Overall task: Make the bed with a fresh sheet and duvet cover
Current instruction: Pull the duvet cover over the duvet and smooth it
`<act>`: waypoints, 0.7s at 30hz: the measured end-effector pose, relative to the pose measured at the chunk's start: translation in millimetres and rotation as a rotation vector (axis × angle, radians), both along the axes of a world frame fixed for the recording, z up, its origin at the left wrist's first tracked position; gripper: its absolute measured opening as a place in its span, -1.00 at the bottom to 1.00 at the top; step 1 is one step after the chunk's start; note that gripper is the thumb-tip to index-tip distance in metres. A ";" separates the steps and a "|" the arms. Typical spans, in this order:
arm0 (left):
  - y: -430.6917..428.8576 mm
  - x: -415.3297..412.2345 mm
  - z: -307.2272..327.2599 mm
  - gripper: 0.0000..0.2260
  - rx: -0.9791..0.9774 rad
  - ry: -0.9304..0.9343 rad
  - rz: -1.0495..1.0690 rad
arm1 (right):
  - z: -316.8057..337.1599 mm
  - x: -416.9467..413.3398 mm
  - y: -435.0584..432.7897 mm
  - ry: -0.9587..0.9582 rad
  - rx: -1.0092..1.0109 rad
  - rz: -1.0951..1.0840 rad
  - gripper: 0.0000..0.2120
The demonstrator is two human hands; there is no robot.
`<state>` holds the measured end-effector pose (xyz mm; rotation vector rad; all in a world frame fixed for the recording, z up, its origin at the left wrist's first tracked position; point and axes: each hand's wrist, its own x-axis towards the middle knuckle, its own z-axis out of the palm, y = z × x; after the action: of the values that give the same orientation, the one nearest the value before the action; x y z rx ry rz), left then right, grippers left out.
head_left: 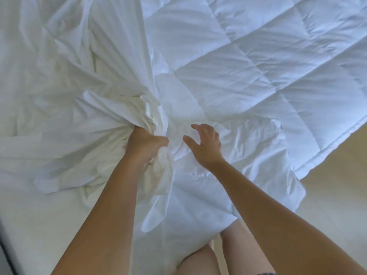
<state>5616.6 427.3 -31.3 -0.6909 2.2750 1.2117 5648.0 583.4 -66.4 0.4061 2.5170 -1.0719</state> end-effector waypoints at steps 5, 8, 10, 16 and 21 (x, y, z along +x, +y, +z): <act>18.0 8.2 -11.2 -0.77 -0.084 0.008 -0.047 | -35.0 -1.2 73.7 -0.193 0.457 0.245 -0.11; 18.6 7.7 -14.6 -0.83 -0.115 0.010 -0.051 | -42.0 -5.4 114.5 -0.322 0.602 0.155 0.08; 20.3 9.0 -13.0 -0.83 -0.115 0.010 -0.051 | -46.2 -0.6 125.6 -0.415 0.604 0.093 -0.02; 10.9 4.9 -0.9 -0.84 -0.073 -0.017 -0.043 | -49.5 -15.0 80.6 -0.281 -0.037 -0.388 -0.68; -35.4 -4.9 42.5 -0.79 -0.016 -0.099 -0.085 | 45.1 -85.2 -7.9 0.058 -0.474 -0.402 -0.86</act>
<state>5611.7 391.9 11.2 -0.6388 2.2121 1.0964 5562.8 575.5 -21.3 0.7624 2.1709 -1.7977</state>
